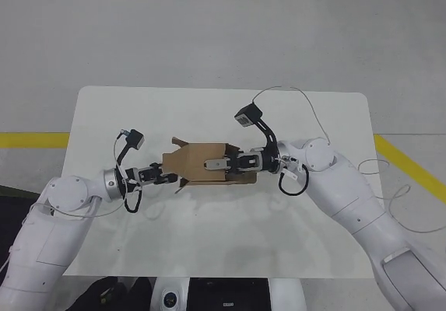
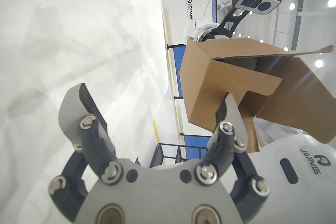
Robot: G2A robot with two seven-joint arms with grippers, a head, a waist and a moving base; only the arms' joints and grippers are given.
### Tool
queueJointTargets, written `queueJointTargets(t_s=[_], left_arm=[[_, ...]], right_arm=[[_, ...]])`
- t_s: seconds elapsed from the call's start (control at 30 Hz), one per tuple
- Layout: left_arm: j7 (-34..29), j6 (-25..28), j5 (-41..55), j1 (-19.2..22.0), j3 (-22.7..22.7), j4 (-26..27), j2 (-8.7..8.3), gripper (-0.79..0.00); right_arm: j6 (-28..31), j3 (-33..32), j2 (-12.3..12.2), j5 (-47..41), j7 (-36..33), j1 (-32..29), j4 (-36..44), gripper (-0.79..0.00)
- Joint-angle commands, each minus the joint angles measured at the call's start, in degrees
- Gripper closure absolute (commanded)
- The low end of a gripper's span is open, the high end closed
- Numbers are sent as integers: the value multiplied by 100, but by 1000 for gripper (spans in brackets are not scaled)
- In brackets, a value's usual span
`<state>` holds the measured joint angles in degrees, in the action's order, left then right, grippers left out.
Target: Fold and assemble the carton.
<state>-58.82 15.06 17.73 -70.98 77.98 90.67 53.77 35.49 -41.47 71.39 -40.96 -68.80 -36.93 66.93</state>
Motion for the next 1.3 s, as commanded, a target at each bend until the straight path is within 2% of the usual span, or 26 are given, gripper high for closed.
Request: queueJointTargets(t_s=[0.0, 0.73, 1.03, 1.27], left_arm=[[2, 11, -3, 20, -23, -10, 4, -785], [-46, 32, 44, 209, -89, -157, 18, -785], [64, 56, -143, 89, 52, -176, -12, -785], [-182, 34, -495, -77, -90, 23, -34, -785]], right_arm=[[-29, 35, 11, -46, -29, -6, 50, 0], [-107, 186, 74, -155, -107, 44, 78, 0], [169, -20, 52, -77, 169, 76, -341, 0], [473, -135, 65, 102, 474, 61, -602, 0]])
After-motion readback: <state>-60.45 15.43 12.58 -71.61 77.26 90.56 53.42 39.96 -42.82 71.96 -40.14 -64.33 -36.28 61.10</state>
